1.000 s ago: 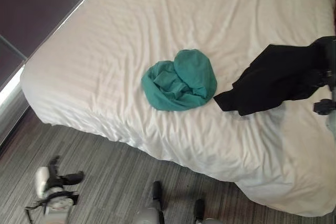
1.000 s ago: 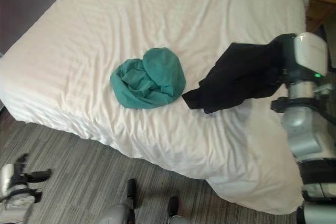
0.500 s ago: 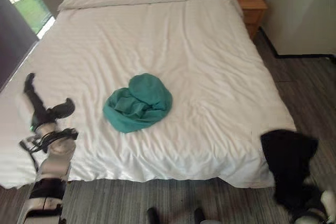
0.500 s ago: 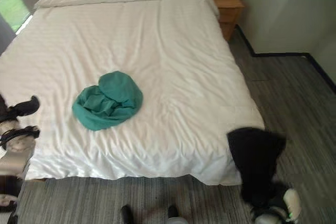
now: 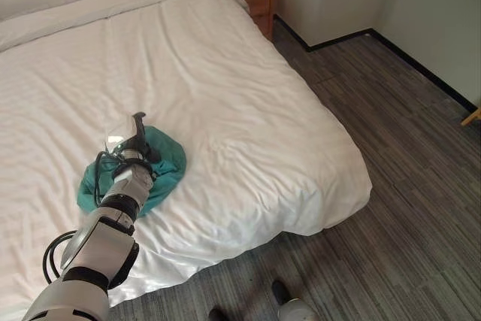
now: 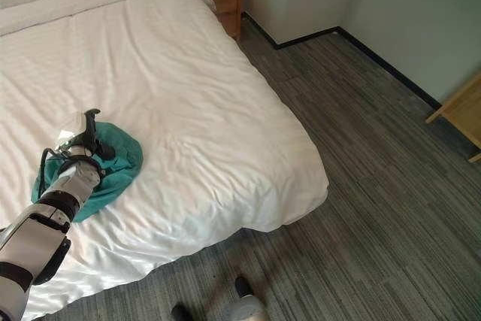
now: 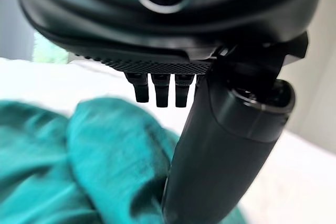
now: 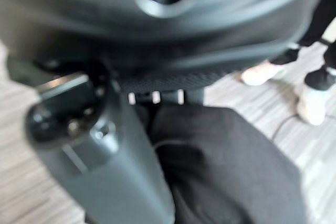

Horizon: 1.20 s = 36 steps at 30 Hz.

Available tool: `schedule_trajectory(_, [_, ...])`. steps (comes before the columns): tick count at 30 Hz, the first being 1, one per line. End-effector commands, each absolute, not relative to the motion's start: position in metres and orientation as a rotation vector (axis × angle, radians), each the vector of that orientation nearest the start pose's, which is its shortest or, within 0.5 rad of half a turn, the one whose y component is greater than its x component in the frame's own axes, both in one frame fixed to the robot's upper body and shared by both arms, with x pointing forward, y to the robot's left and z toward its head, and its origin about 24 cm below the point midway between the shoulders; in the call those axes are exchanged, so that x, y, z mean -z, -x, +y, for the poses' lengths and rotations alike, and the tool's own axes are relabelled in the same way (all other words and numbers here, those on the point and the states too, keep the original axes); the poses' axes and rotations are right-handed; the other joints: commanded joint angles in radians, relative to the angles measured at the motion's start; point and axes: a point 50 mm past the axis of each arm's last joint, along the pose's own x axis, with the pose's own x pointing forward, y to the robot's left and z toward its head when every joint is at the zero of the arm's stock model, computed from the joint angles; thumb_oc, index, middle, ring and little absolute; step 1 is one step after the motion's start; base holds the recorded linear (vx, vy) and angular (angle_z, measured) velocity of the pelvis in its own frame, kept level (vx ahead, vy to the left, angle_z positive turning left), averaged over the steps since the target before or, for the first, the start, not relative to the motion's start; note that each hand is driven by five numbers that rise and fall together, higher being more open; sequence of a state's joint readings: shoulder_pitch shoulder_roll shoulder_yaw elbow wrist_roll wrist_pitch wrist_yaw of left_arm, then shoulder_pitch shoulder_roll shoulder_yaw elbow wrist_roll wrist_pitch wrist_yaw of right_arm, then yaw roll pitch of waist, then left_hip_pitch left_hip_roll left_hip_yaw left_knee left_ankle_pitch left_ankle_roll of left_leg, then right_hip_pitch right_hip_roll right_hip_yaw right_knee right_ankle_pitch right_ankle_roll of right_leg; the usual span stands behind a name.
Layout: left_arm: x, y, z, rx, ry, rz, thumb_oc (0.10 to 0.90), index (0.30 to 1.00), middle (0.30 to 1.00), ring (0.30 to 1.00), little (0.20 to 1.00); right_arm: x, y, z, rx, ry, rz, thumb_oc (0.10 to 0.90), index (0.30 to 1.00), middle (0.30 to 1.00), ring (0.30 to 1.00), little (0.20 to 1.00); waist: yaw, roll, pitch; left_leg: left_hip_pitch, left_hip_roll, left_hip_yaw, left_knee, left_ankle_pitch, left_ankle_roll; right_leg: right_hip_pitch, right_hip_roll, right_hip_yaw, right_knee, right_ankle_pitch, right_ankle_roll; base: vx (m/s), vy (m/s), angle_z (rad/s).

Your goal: Pick up bed clothes into laundry basket.

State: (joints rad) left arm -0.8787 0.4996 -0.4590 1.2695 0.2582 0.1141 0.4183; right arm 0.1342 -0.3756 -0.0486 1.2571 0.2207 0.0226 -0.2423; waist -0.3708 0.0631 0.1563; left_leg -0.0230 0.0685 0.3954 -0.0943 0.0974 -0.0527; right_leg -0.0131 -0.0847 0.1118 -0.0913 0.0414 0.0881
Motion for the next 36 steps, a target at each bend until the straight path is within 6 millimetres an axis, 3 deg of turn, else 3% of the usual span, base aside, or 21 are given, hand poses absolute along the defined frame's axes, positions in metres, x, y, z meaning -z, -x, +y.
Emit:
schedule_trajectory(1, [-0.138,-0.381,0.303,-0.583,-1.175,0.238,0.8,0.9,0.9,0.9,0.9,0.132,-0.022,-0.337,0.724,0.302,1.299,0.4,0.3,0.3,0.3,0.3,0.065,-0.042,-0.032,0.056,0.067,-0.014,0.007,-0.075,-0.064,-0.036,-0.081,-0.041,0.011,0.0,0.13,0.0,0.0,0.0])
schedule_trajectory(6, [-0.151,-0.39,0.288,-0.55,-1.276,0.137,0.8,0.9,0.9,0.9,0.9,0.138,-0.024,-0.325,0.671,0.283,1.299,0.4,0.3,0.3,0.3,0.3,0.095,-0.046,-0.026,0.056,0.064,-0.037,0.007,-0.076,-0.061,-0.021,-0.088,-0.065,0.012,-0.004,0.13,0.0,-0.01,0.14])
schedule_trajectory(9, [-0.148,-0.39,0.285,-0.528,-1.315,0.139,0.8,0.9,0.9,0.9,0.9,0.141,-0.026,-0.319,0.642,0.274,1.301,0.4,0.3,0.3,0.3,0.3,0.107,-0.051,-0.021,0.054,0.062,-0.051,0.007,-0.076,-0.059,-0.012,-0.091,-0.076,0.012,-0.007,0.129,-0.01,-0.013,0.15])
schedule_trajectory(12, [-0.136,-0.387,0.286,-0.489,-1.366,0.186,0.8,0.9,0.9,0.9,0.9,0.144,-0.032,-0.31,0.579,0.285,1.297,0.4,0.3,0.3,0.3,0.3,0.121,-0.058,-0.015,0.055,0.061,-0.064,0.007,-0.076,-0.059,-0.003,-0.093,-0.086,0.013,-0.012,0.128,0.0,0.003,0.29])
schedule_trajectory(13, [-0.126,-0.384,0.287,-0.457,-1.379,0.227,0.8,0.9,0.9,0.9,0.9,0.145,-0.036,-0.308,0.559,0.29,1.292,0.4,0.3,0.3,0.3,0.3,0.126,-0.061,-0.014,0.055,0.061,-0.069,0.007,-0.076,-0.059,0.0,-0.093,-0.089,0.014,-0.012,0.127,0.0,0.013,0.16])
schedule_trajectory(14, [-0.102,-0.375,0.291,-0.402,-1.374,0.334,0.8,0.9,0.9,0.9,0.9,0.145,-0.043,-0.307,0.529,0.305,1.282,0.4,0.3,0.3,0.3,0.3,0.129,-0.065,-0.012,0.056,0.061,-0.076,0.007,-0.078,-0.058,0.003,-0.092,-0.092,0.015,-0.015,0.126,0.0,0.025,0.06])
schedule_trajectory(15, [-0.086,-0.368,0.293,-0.364,-1.356,0.403,0.497,0.446,0.446,0.446,0.446,0.144,-0.046,-0.308,0.515,0.32,1.277,0.4,0.3,0.3,0.3,0.3,0.128,-0.065,-0.013,0.057,0.06,-0.078,0.007,-0.079,-0.058,0.004,-0.091,-0.093,0.016,-0.016,0.125,0.01,0.032,0.05])
schedule_trajectory(16, [-0.072,-0.363,0.294,-0.329,-1.334,0.453,0.4,0.3,0.3,0.3,0.3,0.143,-0.049,-0.309,0.503,0.335,1.274,0.4,0.3,0.3,0.3,0.3,0.128,-0.067,-0.015,0.059,0.061,-0.079,0.007,-0.08,-0.059,0.006,-0.09,-0.092,0.016,-0.017,0.125,0.01,0.033,0.06])
schedule_trajectory(20, [-0.026,-0.336,0.297,-0.25,-1.247,0.608,0.4,0.3,0.3,0.3,0.3,0.137,-0.056,-0.318,0.489,0.369,1.25,0.4,0.3,0.3,0.3,0.3,0.117,-0.073,-0.024,0.072,0.063,-0.072,0.007,-0.088,-0.061,0.014,-0.086,-0.087,0.017,-0.019,0.123,0.02,0.031,0.05])
schedule_trajectory(23, [-0.009,-0.324,0.296,-0.229,-1.178,0.646,0.4,0.3,0.3,0.3,0.3,0.134,-0.056,-0.325,0.487,0.4,1.243,0.4,0.3,0.3,0.3,0.3,0.11,-0.073,-0.032,0.084,0.063,-0.065,0.007,-0.092,-0.061,0.019,-0.084,-0.082,0.017,-0.02,0.121,0.04,0.032,-0.03])
schedule_trajectory(25, [-0.012,-0.333,0.281,-0.203,-1.134,0.577,0.4,0.3,0.3,0.3,0.3,0.13,-0.085,-0.317,0.45,0.431,1.147,0.4,0.3,0.3,0.3,0.3,0.136,-0.073,-0.038,0.085,0.062,-0.079,0.007,-0.092,-0.06,0.027,-0.085,-0.089,0.016,-0.023,0.118,0.04,0.014,-0.06])
schedule_trajectory(26, [-0.029,-0.353,0.254,-0.189,-1.132,0.44,0.4,0.3,0.3,0.3,0.3,0.129,-0.094,-0.317,0.437,0.452,1.133,0.4,0.3,0.3,0.3,0.3,0.147,-0.075,-0.043,0.083,0.06,-0.091,0.007,-0.093,-0.058,0.032,-0.087,-0.099,0.015,-0.026,0.118,0.0,0.0,0.0])
schedule_trajectory(27, [-0.03,-0.354,0.254,-0.189,-1.132,0.439,0.4,0.3,0.3,0.3,0.3,0.129,-0.094,-0.317,0.438,0.451,1.133,0.4,0.3,0.3,0.3,0.3,0.147,-0.075,-0.041,0.083,0.06,-0.092,0.007,-0.093,-0.058,0.032,-0.087,-0.1,0.015,-0.026,0.118,0.02,0.009,0.09])
schedule_trajectory(29, [-0.064,-0.381,0.207,-0.144,-1.156,0.223,0.4,0.3,0.3,0.3,0.3,0.127,-0.104,-0.312,0.427,0.455,1.093,0.4,0.3,0.3,0.3,0.3,0.151,-0.079,-0.042,0.08,0.058,-0.104,0.007,-0.095,-0.055,0.036,-0.09,-0.112,0.016,-0.027,0.119,0.0,0.028,0.28])
schedule_trajectory(30, [-0.129,-0.399,0.155,-0.145,-1.132,-0.146,0.4,0.3,0.3,0.3,0.3,0.125,-0.114,-0.304,0.423,0.443,1.025,0.4,0.3,0.3,0.3,0.3,0.158,-0.086,-0.034,0.076,0.053,-0.122,0.007,-0.102,-0.049,0.044,-0.097,-0.123,0.016,-0.033,0.122,-0.03,0.048,0.49])
schedule_trajectory(31, [-0.156,-0.398,0.131,-0.127,-1.129,-0.314,0.4,0.3,0.3,0.3,0.3,0.125,-0.118,-0.298,0.42,0.424,0.994,0.4,0.3,0.3,0.3,0.3,0.164,-0.09,-0.032,0.069,0.051,-0.131,0.007,-0.103,-0.046,0.044,-0.099,-0.129,0.016,-0.034,0.123,-0.04,0.033,0.49])
schedule_trajectory(32, [-0.156,-0.398,0.131,-0.128,-1.131,-0.314,0.4,0.3,0.3,0.3,0.3,0.125,-0.118,-0.297,0.419,0.424,0.994,0.4,0.3,0.3,0.3,0.3,0.164,-0.091,-0.034,0.065,0.052,-0.131,0.007,-0.097,-0.046,0.04,-0.098,-0.129,0.015,-0.03,0.122,-0.02,0.032,0.34])
schedule_trajectory(34, [-0.206,-0.384,0.089,-0.109,-1.095,-0.617,0.4,0.3,0.3,0.3,0.3,0.123,-0.125,-0.288,0.403,0.409,0.945,0.4,0.3,0.3,0.3,0.3,0.171,-0.099,-0.032,0.053,0.047,-0.14,0.007,-0.099,-0.042,0.037,-0.103,-0.135,0.013,-0.03,0.124,-0.02,0.054,0.26])
schedule_trajectory(35, [-0.206,-0.384,0.089,-0.109,-1.095,-0.616,0.4,0.3,0.3,0.3,0.3,0.123,-0.125,-0.288,0.403,0.409,0.946,0.4,0.3,0.3,0.3,0.3,0.17,-0.099,-0.032,0.053,0.047,-0.14,0.007,-0.099,-0.042,0.037,-0.103,-0.135,0.013,-0.03,0.124,-0.06,0.073,0.22])
schedule_trajectory(36, [-0.239,-0.369,0.06,-0.103,-1.081,-0.82,0.4,0.3,0.3,0.3,0.3,0.121,-0.133,-0.282,0.388,0.412,0.907,0.4,0.3,0.3,0.3,0.3,0.171,-0.11,-0.027,0.042,0.04,-0.144,0.007,-0.103,-0.036,0.027,-0.109,-0.135,0.014,-0.025,0.129,-0.05,0.088,0.13])
